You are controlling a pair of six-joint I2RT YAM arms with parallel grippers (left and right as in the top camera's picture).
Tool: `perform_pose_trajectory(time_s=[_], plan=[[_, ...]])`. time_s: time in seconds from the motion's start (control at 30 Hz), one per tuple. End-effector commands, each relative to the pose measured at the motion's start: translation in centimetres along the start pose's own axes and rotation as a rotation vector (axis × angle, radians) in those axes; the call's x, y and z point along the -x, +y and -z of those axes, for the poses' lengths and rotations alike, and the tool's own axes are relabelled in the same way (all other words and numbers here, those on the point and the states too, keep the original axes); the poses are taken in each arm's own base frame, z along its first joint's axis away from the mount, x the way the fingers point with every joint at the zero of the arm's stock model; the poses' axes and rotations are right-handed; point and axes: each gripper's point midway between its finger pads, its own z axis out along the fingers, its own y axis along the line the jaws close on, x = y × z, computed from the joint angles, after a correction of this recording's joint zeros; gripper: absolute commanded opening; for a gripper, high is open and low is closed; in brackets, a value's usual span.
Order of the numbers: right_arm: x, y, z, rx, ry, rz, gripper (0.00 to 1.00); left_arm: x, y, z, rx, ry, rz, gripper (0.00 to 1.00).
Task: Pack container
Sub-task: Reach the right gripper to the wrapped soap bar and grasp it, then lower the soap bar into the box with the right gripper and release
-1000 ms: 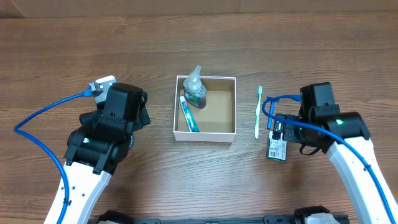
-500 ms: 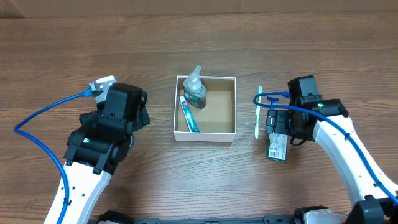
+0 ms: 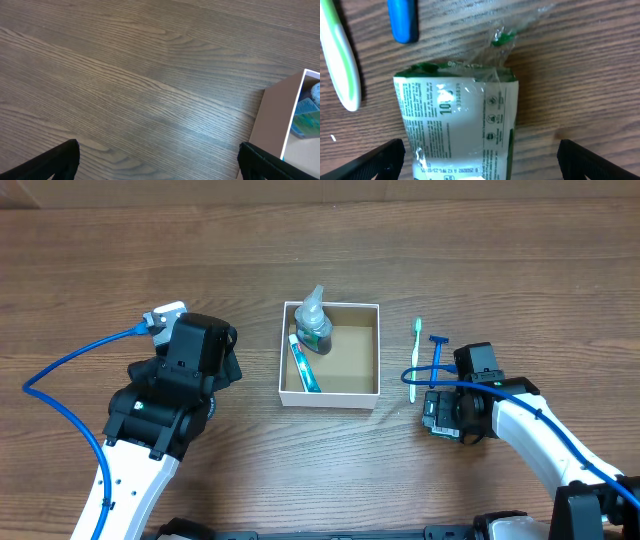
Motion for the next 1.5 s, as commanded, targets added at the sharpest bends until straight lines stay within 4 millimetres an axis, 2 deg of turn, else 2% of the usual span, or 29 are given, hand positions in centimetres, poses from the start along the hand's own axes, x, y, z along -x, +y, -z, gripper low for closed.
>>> perform_pose_trajectory(time_s=[0.0,0.33,0.43,0.5,0.53,0.67,0.77,0.83,0.93,1.13,1.33,1.47], plan=[[0.3,0.1,-0.1,0.013,-0.018,0.028,1.0,0.6,0.2,0.1,0.009,-0.016,0.001,1.0],[0.3,0.2,-1.2,0.015,0.006,0.039,0.9,0.6,0.2,0.1,0.009,-0.016,0.001,1.0],[0.0,0.1,-1.8,0.008,0.03,0.04,0.82,0.6,0.2,0.1,0.009,-0.016,0.001,1.0],[-0.1,0.1,-1.8,0.007,0.034,0.039,0.68,0.6,0.1,0.1,0.009,-0.017,0.001,1.0],[-0.1,0.1,-1.8,0.007,0.034,0.04,0.65,0.6,0.2,0.1,0.009,-0.016,0.001,1.0],[0.1,0.2,-1.7,0.007,0.031,0.038,0.64,0.6,0.2,0.1,0.009,-0.016,0.001,1.0],[0.6,0.3,-1.0,0.007,0.033,0.028,0.55,0.6,0.1,0.1,0.009,-0.017,0.001,1.0],[1.0,0.5,-0.5,0.01,0.035,0.023,0.45,0.6,0.2,0.1,0.009,-0.016,0.001,1.0],[1.6,0.6,0.2,0.011,0.031,0.0,0.45,0.6,0.2,0.1,0.009,-0.016,0.001,1.0],[4.0,3.4,3.3,0.147,-0.015,0.001,0.45,0.6,0.2,0.1,0.009,-0.016,0.001,1.0],[6.1,6.2,8.4,0.282,-0.091,-0.017,0.45,0.6,0.2,0.1,0.009,-0.016,0.001,1.0],[6.7,9.6,12.4,0.36,-0.155,0.037,0.45,0.6,0.2,0.1,0.009,-0.016,0.001,1.0]])
